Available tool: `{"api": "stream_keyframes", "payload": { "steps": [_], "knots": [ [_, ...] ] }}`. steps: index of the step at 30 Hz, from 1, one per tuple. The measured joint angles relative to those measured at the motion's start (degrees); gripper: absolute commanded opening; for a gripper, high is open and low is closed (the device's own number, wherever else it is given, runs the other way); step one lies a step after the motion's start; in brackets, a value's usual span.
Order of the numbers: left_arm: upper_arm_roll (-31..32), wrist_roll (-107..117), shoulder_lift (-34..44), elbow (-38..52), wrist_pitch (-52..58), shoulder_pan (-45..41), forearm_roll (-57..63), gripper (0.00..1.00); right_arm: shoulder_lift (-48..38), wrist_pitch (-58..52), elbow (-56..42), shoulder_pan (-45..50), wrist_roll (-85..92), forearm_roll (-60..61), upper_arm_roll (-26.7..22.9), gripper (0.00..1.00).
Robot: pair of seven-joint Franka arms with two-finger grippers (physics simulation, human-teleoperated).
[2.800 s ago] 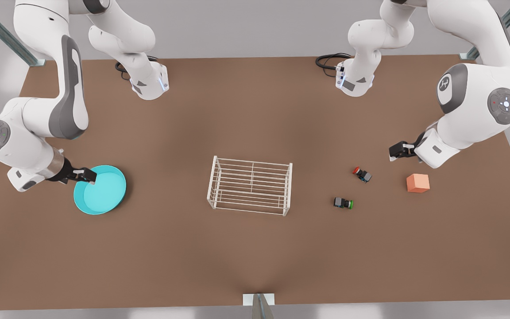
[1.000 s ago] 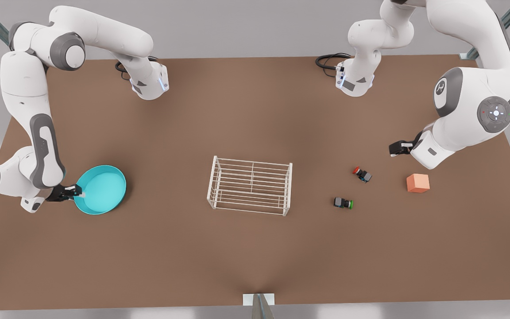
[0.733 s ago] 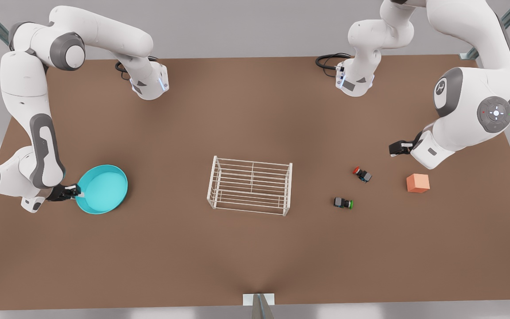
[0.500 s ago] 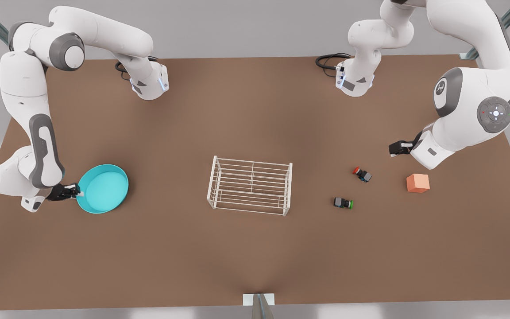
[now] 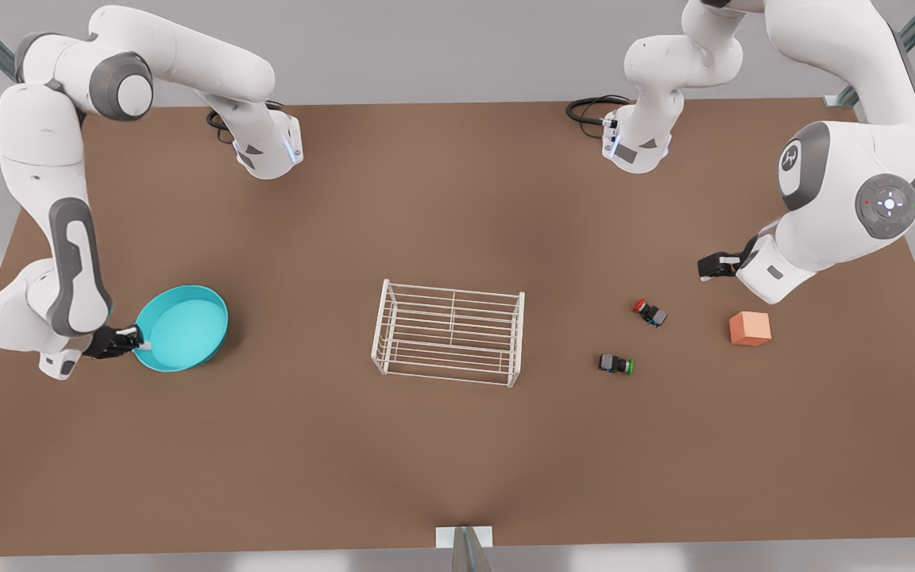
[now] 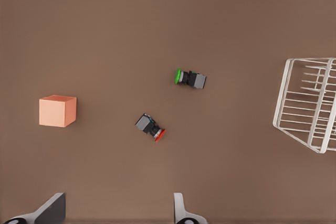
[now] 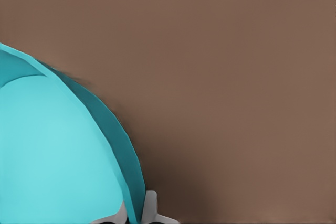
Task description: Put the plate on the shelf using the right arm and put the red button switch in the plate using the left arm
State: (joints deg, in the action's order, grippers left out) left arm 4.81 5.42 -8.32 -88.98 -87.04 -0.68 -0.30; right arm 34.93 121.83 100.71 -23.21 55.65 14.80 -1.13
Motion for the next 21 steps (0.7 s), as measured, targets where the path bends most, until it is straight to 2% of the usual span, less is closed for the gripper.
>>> {"api": "stream_keyframes", "payload": {
  "steps": [12,21],
  "knots": [
    [0.0,0.0,0.0,-0.1,0.0,0.0,0.0,1.00,-8.7,-12.4,-2.9,7.1,-1.9,0.1,0.4,0.14],
    [0.2,0.3,0.0,-0.9,0.5,-0.2,0.3,1.00,-11.4,-20.5,-6.6,19.2,-9.7,2.2,0.6,0.15]
  ]
}}
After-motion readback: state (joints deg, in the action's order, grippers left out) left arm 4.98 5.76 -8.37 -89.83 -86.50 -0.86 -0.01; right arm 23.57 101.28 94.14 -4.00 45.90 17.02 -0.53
